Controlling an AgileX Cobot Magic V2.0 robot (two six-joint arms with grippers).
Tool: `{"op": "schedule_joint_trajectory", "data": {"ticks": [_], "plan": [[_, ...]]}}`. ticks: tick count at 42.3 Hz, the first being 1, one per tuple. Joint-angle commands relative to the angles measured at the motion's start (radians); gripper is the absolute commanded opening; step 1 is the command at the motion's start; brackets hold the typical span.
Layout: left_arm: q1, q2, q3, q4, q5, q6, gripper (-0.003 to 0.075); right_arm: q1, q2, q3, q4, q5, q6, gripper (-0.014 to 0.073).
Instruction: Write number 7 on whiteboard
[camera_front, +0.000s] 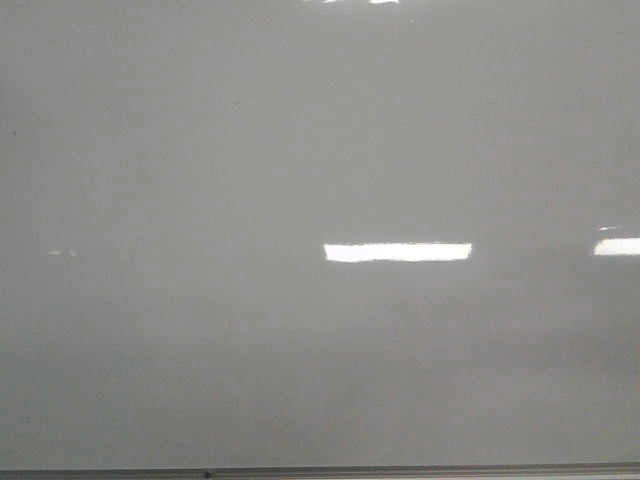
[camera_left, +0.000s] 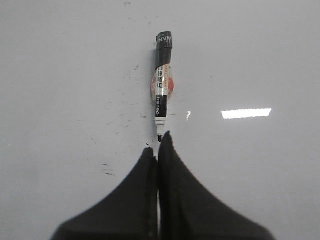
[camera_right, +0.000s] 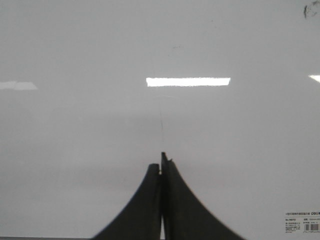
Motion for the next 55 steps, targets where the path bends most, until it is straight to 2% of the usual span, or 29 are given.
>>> {"op": "schedule_joint_trajectory", "data": {"ticks": [1, 42, 55], "plan": [[-0.001, -0.014, 0.003, -0.003, -0.077, -0.002, -0.002, -0.001, -0.012, -0.003, -0.008, -0.073, -0.005, -0.0068], [-0.001, -0.014, 0.003, -0.003, -0.077, -0.002, -0.002, -0.001, -0.012, -0.003, -0.008, -0.073, -0.005, -0.0068], [-0.001, -0.014, 0.003, -0.001, -0.114, -0.002, -0.002, -0.001, -0.012, -0.003, -0.008, -0.075, -0.005, -0.0068]]}}
